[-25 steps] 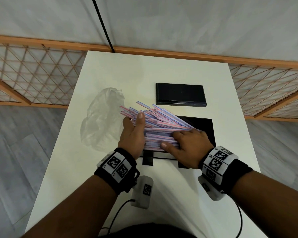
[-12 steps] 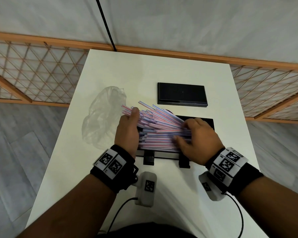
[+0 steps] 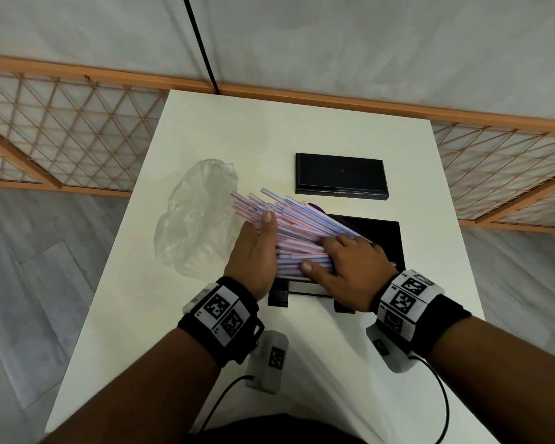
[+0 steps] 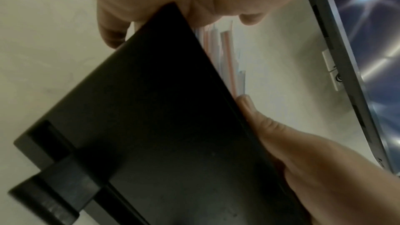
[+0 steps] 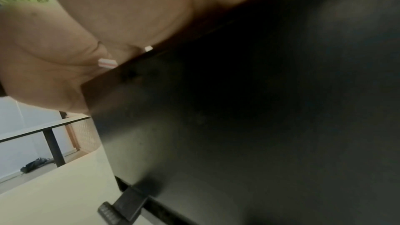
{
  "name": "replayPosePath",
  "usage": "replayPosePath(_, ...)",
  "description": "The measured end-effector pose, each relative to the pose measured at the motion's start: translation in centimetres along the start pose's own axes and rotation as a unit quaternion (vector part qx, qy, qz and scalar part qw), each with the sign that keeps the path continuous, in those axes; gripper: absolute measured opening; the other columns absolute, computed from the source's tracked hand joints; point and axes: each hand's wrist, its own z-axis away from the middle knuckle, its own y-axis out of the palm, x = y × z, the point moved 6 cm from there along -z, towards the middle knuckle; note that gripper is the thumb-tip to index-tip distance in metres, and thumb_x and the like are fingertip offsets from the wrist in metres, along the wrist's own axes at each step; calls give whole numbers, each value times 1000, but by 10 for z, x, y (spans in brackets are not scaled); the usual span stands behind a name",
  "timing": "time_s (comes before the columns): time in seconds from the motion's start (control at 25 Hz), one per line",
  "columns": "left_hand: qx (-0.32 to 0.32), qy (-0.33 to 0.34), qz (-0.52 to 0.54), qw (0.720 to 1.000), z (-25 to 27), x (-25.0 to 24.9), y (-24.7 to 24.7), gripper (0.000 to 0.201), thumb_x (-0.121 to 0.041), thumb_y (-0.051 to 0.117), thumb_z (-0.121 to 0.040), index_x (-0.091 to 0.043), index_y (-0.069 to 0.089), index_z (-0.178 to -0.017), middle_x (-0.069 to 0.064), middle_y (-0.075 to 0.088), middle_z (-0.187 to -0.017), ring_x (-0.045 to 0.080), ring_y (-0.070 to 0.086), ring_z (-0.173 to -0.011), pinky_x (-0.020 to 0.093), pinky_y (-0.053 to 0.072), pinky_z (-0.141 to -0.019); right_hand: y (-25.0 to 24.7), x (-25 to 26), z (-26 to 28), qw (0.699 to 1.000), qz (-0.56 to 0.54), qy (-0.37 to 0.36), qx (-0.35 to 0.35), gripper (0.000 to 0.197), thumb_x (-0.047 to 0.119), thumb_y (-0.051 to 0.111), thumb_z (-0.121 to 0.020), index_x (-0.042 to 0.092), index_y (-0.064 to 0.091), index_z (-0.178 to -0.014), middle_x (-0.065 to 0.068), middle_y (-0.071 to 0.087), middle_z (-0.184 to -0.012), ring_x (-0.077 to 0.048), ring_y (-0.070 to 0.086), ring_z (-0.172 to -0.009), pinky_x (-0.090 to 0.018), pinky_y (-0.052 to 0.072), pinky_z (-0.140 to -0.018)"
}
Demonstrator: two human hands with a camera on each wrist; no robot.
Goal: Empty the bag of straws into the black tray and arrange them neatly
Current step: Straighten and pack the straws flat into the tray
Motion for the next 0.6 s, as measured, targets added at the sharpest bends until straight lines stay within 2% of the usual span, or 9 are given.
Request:
replayPosePath(0.08, -4, 17, -16, 1000, 1, -1, 1, 39, -55, 29, -103, -28, 50, -122, -9, 57, -115, 11, 55, -110, 25, 37, -97, -3, -3, -2, 1000, 2, 7, 10, 90, 86, 8, -73, 30, 46, -133, -3, 52, -134, -28, 47, -127, -49, 34, -109)
replayPosePath(0.2, -3, 35, -23, 999, 0, 3, 2, 42, -55, 33, -102, -26, 51, -126, -8, 58, -120, 12, 55, -115, 23, 35, -97, 2, -2, -4, 999, -20, -4, 51, 86, 86, 11, -77, 34, 38, -140, 1, 50, -141, -25, 48, -129, -47, 36, -109)
replayPosePath(0.28, 4, 30, -40, 999, -1, 5, 3, 50, -56, 34, -101, -20, 51, -131, -6, 58, -124, 12, 55, -113, 23, 35, -96, 7, 2, -6, 998, -24, -1, 64, 88, 88, 6, -71, 43, 31, -143, 5, 45, -146, -26, 42, -134, -53, 28, -112)
replayPosePath(0.32, 11, 28, -50, 998, -2, 5, 3, 54, -57, 34, -101, -18, 51, -134, -5, 59, -126, 12, 55, -114, 24, 35, -97, 8, 3, -8, 998, -24, 6, 59, 89, 88, 5, -69, 44, 34, -141, 4, 46, -143, -28, 41, -134, -55, 26, -112)
replayPosePath(0.44, 36, 56, -44, 997, -3, 4, 4, 75, -75, 28, -91, -24, 50, -142, -8, 59, -134, 11, 55, -124, 28, 37, -108, 3, 10, -9, 999, -41, 3, 29, 86, 87, 7, -71, 34, 44, -128, 1, 56, -128, -26, 49, -125, -55, 27, -108)
replayPosePath(0.52, 20, 74, -91, 993, -6, 5, 2, 93, -82, 18, -82, -21, 45, -146, -1, 56, -142, 18, 52, -131, 39, 36, -115, 2, 12, -8, 999, -39, -4, 26, 77, 84, 11, -76, 32, 44, -122, 4, 63, -119, -25, 56, -117, -55, 29, -106)
replayPosePath(0.6, -1, 62, -172, 983, -7, 10, 0, 107, -88, 11, -76, -13, 37, -149, 10, 49, -149, 30, 46, -138, 50, 34, -115, 3, 13, -7, 1000, -1, 4, 13, 76, 84, 10, -77, 33, 42, -123, 3, 63, -121, -27, 54, -118, -55, 30, -104)
